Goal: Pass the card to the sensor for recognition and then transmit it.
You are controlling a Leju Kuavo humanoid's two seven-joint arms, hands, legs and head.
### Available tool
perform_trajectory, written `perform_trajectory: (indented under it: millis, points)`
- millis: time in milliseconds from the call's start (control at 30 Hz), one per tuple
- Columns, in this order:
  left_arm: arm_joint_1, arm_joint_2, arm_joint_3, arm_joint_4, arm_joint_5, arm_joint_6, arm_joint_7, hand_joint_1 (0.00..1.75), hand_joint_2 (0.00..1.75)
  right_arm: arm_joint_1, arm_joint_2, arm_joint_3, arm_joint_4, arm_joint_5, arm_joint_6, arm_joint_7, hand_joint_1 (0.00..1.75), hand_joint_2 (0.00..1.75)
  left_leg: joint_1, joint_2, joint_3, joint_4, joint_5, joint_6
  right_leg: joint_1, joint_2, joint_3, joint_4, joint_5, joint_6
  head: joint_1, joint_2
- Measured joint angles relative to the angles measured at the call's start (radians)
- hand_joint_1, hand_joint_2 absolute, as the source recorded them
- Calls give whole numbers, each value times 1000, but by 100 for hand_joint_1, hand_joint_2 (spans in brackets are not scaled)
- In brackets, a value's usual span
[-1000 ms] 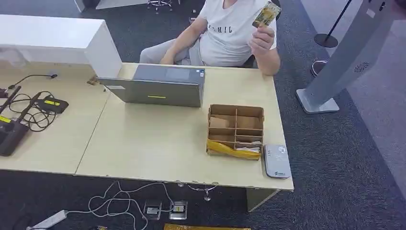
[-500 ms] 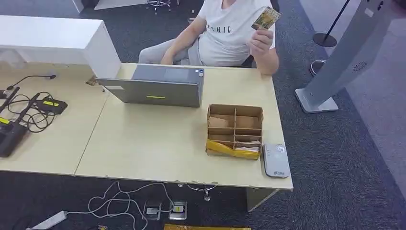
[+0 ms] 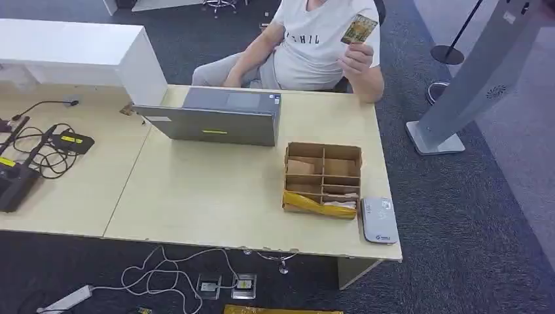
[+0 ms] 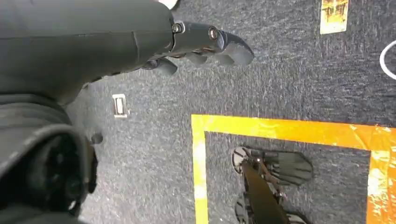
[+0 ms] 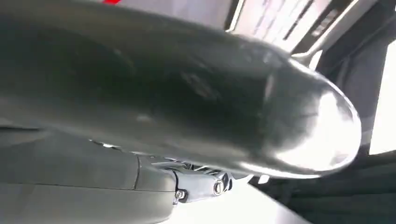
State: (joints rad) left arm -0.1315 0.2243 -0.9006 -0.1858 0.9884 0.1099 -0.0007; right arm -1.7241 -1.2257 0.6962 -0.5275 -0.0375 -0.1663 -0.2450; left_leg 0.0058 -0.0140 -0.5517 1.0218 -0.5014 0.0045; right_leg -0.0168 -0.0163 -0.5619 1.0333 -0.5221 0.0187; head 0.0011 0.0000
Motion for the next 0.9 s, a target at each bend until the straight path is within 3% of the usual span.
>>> perform_trajectory:
  millis: [167,300,533,567,733,900]
  points:
    - [-1,4,-15,1,0,-7,-10,0,0,-42,63,6,-128,48,78,77,0,0,0,3,1,0,0,0,0,2,0,0,1,0,1,0]
    - [-2,6,-31,2,-5,-14,-10,0,0,-52,144,60,-241,119,260,84,0,0,0,7,2,0,1,-1,0,7,-1,1,3,0,1,0]
    - [-6,6,-52,3,-6,-15,-7,0,0,7,242,150,-411,117,318,102,0,0,1,3,1,0,3,-1,1,2,-1,1,3,0,2,0]
    - [-5,6,-55,3,-3,-15,-6,0,0,13,247,156,-430,117,337,95,0,175,1,1,-1,0,3,-2,1,0,-1,1,3,0,2,0]
    - [-6,6,-61,4,12,-4,-4,0,0,66,300,215,-514,148,460,97,0,175,1,5,-1,0,2,-1,1,4,-2,1,3,0,2,0]
    - [-8,6,-69,4,21,5,2,0,0,142,351,254,-603,182,509,157,0,175,1,5,-1,0,3,-2,1,5,-3,1,3,0,1,0]
